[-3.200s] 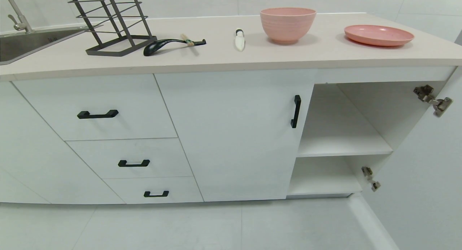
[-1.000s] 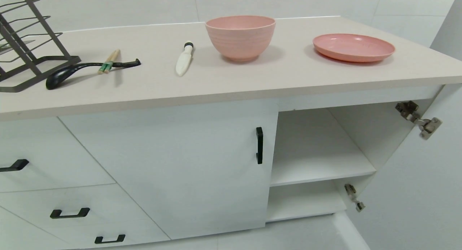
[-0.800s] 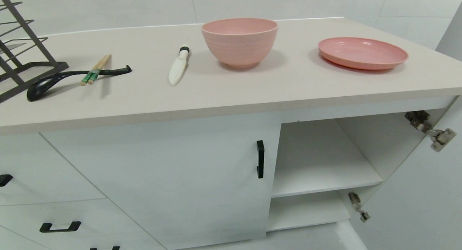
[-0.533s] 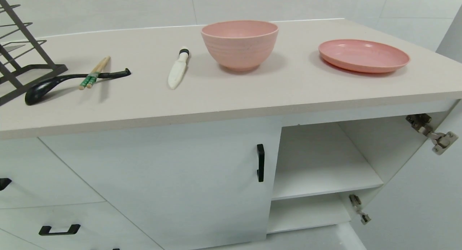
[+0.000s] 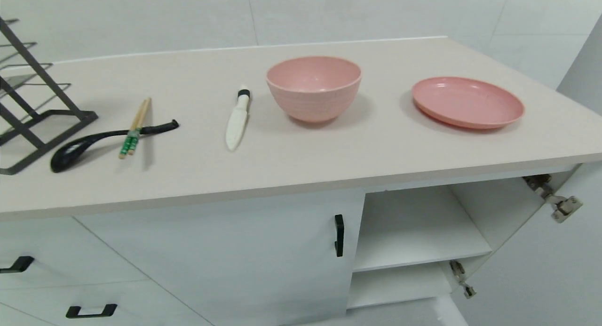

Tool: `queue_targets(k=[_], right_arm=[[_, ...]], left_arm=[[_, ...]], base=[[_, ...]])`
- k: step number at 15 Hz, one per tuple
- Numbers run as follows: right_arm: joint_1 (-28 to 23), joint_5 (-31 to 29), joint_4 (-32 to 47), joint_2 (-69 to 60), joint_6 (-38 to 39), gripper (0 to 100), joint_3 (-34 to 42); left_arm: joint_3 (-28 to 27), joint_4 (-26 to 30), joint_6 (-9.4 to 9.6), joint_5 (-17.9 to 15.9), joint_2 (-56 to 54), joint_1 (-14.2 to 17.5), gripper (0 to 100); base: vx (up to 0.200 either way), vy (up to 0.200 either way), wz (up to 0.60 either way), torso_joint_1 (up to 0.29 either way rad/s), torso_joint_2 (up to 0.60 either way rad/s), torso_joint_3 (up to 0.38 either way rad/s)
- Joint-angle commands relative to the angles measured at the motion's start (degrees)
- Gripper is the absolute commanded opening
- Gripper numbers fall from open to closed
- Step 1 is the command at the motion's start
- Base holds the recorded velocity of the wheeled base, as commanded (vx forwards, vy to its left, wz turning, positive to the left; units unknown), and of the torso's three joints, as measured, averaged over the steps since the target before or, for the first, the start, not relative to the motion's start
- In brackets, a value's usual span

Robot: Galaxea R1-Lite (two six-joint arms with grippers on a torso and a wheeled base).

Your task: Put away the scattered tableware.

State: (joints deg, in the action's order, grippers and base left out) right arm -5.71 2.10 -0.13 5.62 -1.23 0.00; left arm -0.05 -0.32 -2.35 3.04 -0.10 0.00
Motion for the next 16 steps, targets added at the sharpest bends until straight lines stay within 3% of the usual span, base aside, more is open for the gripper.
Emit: queue_targets(k=[1,8,16], right_arm=[[-0.27,0.01,-0.04,0.09,0.0,100,0.0],[-0.27,0.01,-0.04,0.09,0.0,100,0.0],[-0.27,0.01,-0.04,0.09,0.0,100,0.0]], left_arm=[[0.05,0.05,-0.02,0.04,0.1,0.0,100],[0.05,0.14,-0.11,0.04,0.1,0.0,100],[0.05,0.14,0.16,-0.05,0.1,0.0,100]], base=[[0.0,0.0,0.0,0.178,-0.57,-0.178],[0.0,0.0,0.0,0.173,-0.49,-0.213],[0.0,0.0,0.0,0.33,-0.5,-0.238]])
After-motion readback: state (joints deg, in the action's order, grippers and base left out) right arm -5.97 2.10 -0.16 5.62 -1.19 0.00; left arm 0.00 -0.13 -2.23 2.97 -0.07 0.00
